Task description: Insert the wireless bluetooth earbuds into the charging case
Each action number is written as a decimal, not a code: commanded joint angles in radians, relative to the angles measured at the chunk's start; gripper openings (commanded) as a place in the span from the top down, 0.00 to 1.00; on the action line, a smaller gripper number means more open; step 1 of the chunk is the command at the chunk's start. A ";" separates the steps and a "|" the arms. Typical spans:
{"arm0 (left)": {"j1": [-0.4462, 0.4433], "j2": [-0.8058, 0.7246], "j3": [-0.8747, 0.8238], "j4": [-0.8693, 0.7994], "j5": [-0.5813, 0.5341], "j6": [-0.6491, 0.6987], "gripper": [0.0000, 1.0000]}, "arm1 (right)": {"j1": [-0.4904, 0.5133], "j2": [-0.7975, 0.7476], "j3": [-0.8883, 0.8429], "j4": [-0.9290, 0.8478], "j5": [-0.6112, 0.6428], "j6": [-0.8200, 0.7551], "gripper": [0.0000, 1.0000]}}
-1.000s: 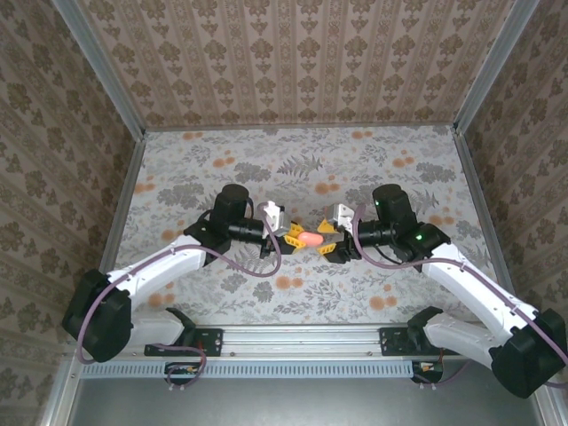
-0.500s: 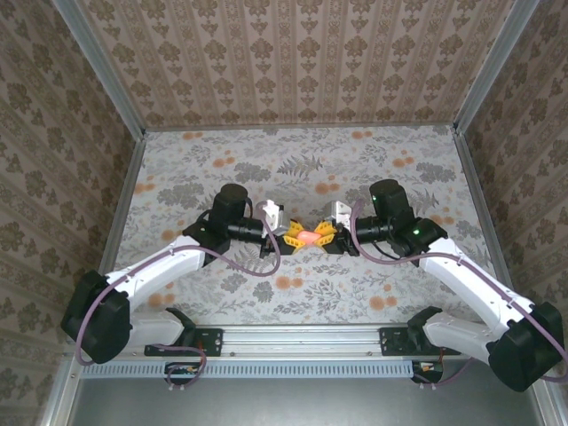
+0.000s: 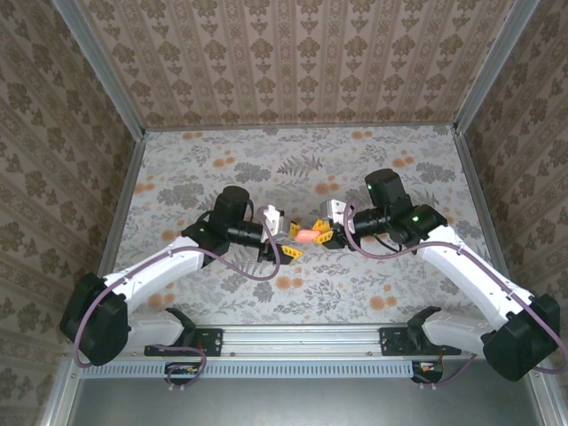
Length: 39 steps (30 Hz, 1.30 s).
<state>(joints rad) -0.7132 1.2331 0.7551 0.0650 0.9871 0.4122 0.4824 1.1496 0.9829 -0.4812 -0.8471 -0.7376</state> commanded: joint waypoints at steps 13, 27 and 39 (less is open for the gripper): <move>-0.004 -0.032 0.006 0.061 -0.001 -0.025 0.57 | 0.008 0.033 0.008 -0.018 -0.051 -0.017 0.79; -0.005 -0.041 -0.004 0.072 -0.030 -0.034 0.78 | 0.007 0.042 0.005 0.000 -0.055 0.006 0.79; -0.007 -0.044 -0.004 0.041 -0.022 -0.011 0.82 | -0.034 0.048 0.024 0.092 0.030 0.162 0.64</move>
<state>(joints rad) -0.7120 1.2129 0.7536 0.1196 0.9318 0.3817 0.4740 1.1870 0.9817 -0.4446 -0.8501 -0.6239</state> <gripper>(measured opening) 0.205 0.357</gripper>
